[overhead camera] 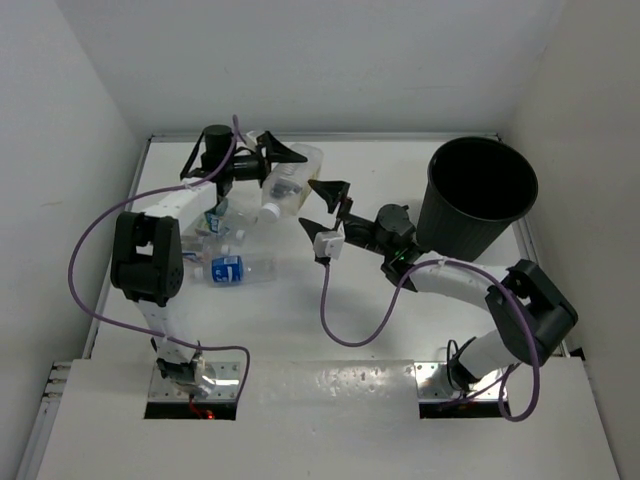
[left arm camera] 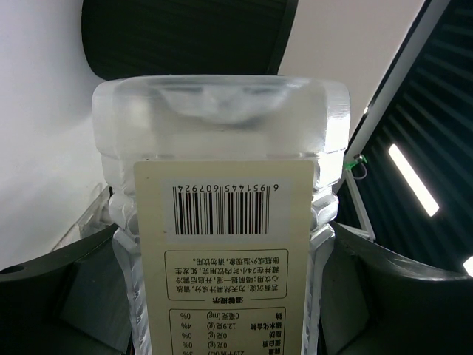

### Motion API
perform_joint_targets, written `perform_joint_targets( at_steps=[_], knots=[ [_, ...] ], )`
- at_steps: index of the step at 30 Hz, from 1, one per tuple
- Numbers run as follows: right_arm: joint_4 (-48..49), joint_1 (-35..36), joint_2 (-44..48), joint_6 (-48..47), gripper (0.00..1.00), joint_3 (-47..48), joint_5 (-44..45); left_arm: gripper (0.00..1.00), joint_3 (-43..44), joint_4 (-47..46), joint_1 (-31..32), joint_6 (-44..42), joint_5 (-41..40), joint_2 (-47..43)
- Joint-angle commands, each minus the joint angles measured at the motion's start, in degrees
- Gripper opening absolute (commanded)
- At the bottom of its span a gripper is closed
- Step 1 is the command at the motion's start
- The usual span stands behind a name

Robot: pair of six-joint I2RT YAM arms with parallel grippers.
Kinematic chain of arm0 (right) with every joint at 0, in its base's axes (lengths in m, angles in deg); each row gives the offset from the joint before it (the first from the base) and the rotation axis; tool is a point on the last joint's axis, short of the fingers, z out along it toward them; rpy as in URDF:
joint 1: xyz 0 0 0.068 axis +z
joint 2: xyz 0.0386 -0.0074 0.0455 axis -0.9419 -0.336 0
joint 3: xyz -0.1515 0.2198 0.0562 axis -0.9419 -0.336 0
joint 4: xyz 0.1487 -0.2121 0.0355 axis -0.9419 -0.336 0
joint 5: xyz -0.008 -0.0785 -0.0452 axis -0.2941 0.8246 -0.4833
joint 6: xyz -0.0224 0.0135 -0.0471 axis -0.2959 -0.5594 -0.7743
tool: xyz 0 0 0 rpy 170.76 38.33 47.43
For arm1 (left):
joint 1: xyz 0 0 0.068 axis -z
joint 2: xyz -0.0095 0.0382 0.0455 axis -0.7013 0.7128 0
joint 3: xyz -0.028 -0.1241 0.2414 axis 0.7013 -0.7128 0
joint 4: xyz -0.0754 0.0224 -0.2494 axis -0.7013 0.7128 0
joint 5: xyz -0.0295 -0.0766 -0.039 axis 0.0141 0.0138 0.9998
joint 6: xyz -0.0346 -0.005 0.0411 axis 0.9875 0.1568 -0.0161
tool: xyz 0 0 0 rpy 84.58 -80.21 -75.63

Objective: Put the plastic bottles in the bin

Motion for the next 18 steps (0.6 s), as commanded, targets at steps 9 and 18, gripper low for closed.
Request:
perform_joint_targets(
  at_steps=[9, 18],
  knots=[
    [3.2, 3.1, -5.6, -8.6, 1.0, 7.9, 1.0, 0.02, 0.1, 5.1, 2.9, -5.0, 2.2, -2.8],
    [-7.3, 3.4, -4.6, -13.1, 0.82, 10.5, 0.6, 0.04, 1.2, 7.7, 3.4, -7.1, -0.6, -3.4]
  ],
)
